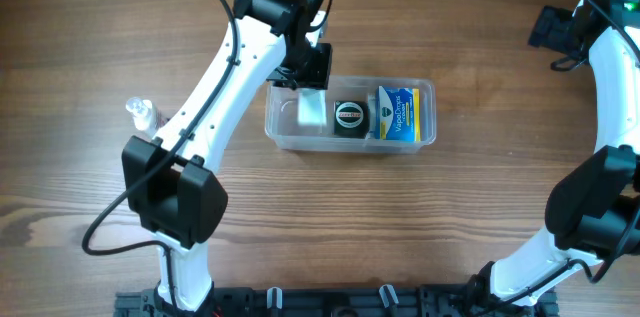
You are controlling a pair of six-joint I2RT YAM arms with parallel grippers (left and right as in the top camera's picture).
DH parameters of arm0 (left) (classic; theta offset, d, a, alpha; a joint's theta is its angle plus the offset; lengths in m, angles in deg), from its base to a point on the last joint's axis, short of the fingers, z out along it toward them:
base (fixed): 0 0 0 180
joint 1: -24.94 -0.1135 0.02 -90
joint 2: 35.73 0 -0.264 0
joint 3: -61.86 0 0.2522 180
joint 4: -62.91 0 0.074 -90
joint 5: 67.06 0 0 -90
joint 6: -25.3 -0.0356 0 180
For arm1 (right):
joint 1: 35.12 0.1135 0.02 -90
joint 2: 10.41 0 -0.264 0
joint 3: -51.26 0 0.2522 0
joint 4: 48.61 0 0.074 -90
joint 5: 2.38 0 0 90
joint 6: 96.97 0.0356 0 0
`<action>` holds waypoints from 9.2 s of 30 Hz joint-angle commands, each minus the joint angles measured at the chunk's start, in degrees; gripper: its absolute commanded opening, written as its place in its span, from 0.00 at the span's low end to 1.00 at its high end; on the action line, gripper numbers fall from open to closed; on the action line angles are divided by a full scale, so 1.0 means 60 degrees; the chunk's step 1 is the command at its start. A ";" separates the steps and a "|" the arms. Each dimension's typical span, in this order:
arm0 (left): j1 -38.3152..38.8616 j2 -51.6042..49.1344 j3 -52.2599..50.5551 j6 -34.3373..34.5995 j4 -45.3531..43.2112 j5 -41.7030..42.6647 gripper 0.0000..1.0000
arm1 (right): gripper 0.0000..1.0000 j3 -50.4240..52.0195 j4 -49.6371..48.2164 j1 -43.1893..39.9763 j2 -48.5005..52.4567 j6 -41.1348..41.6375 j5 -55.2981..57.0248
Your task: Pack container
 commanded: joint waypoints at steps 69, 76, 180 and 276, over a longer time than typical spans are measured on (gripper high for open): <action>-0.7082 0.0306 -0.2951 -0.5337 -0.0430 -0.1741 0.99 | 1.00 0.0029 -0.0018 -0.0022 0.0087 0.0138 -0.0022; -0.7082 0.0299 -0.3344 -0.5333 -0.0470 -0.1745 0.91 | 1.00 0.0029 -0.0018 -0.0022 0.0087 0.0138 -0.0022; -0.0692 -0.1541 0.0441 0.0280 0.1351 -0.0597 0.26 | 1.00 0.0029 -0.0022 -0.0022 0.0087 0.0138 -0.0022; -0.3770 1.6691 -1.7420 0.2499 -1.3759 -0.3574 1.00 | 1.00 0.0029 -0.0022 -0.0022 0.0087 0.0138 -0.0022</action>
